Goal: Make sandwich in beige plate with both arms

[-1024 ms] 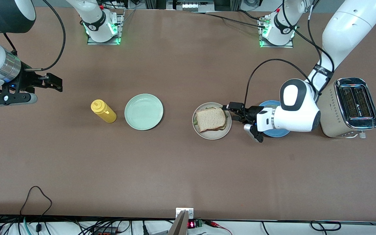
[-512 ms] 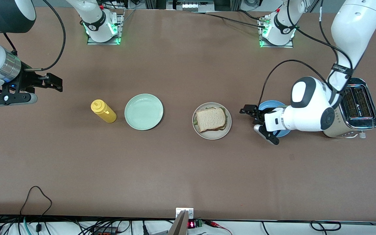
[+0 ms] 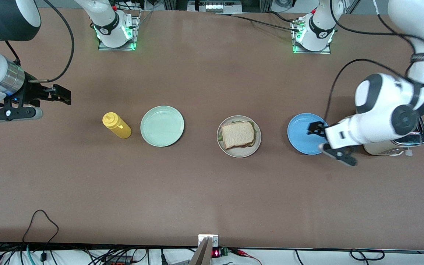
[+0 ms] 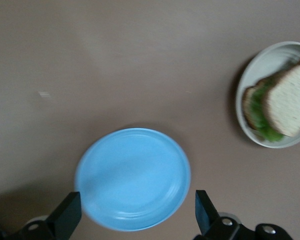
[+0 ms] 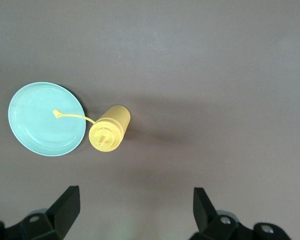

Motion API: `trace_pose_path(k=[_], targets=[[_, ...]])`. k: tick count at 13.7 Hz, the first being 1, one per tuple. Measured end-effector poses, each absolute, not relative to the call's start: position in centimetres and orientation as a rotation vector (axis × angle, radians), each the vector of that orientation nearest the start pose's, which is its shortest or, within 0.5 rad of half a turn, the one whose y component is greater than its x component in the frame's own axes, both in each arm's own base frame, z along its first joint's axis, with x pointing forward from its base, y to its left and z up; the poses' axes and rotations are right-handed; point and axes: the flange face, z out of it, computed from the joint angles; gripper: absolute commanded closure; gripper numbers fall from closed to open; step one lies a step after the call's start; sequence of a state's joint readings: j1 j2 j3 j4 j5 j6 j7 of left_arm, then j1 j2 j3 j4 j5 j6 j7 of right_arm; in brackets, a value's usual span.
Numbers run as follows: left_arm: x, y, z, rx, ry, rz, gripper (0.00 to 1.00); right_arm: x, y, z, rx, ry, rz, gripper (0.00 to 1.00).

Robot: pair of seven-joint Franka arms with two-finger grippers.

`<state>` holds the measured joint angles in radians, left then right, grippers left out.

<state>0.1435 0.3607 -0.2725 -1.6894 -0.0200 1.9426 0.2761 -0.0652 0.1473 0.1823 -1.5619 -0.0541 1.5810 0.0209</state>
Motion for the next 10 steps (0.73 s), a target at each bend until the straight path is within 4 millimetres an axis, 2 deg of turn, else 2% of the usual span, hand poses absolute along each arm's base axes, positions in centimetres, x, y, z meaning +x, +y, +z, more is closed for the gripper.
trace_pose_path(k=[2, 5, 6, 8, 10], targets=[[63.8, -4.2, 43.8, -3.163, 0.521, 0.031, 0.0, 59.3, 5.5, 54.8, -3.167, -0.153, 0.183, 0.0], [61.9, 0.8, 50.3, -3.169, 0.154, 0.018, 0.0, 59.3, 5.7, 55.9, -3.157, -0.152, 0.149, 0.0], [60.9, 1.9, 52.4, -3.166, 0.061, 0.028, 0.0, 59.3, 5.9, 56.0, -3.14, -0.15, 0.147, 0.0], [58.7, 2.6, 56.3, -3.156, -0.055, 0.029, 0.0, 59.3, 6.1, 56.0, -3.116, -0.147, 0.147, 0.0], [56.9, 2.2, 59.3, -3.157, -0.07, 0.0, 0.0, 59.3, 6.1, 56.0, -3.116, -0.148, 0.148, 0.0]])
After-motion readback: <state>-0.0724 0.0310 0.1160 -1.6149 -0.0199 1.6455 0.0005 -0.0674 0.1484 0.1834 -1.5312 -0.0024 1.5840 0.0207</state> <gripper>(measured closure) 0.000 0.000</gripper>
